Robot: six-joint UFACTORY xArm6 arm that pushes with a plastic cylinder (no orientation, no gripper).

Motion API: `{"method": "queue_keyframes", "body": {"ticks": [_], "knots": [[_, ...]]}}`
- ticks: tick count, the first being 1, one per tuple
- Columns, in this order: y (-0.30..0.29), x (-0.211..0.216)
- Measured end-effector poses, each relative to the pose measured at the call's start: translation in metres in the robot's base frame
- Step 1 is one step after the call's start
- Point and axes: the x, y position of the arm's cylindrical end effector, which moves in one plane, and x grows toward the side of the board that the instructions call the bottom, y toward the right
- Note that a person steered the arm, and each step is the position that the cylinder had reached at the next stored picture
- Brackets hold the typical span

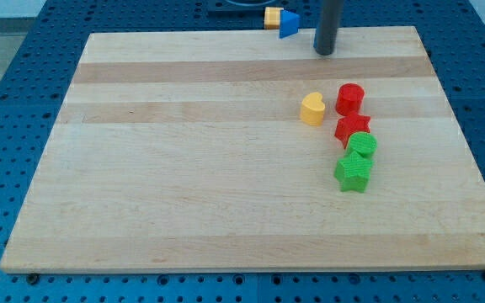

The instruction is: Nudge the red star left

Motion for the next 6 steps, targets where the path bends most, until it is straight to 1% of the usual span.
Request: {"method": "queue_keyframes", "body": {"ticks": [1,2,3,4,5,6], "knots": [[0.017,0.055],[0.092,0.116],[0.051,0.166],[0.039,0.163],[0.042,0.142],[0.018,0.132]]}}
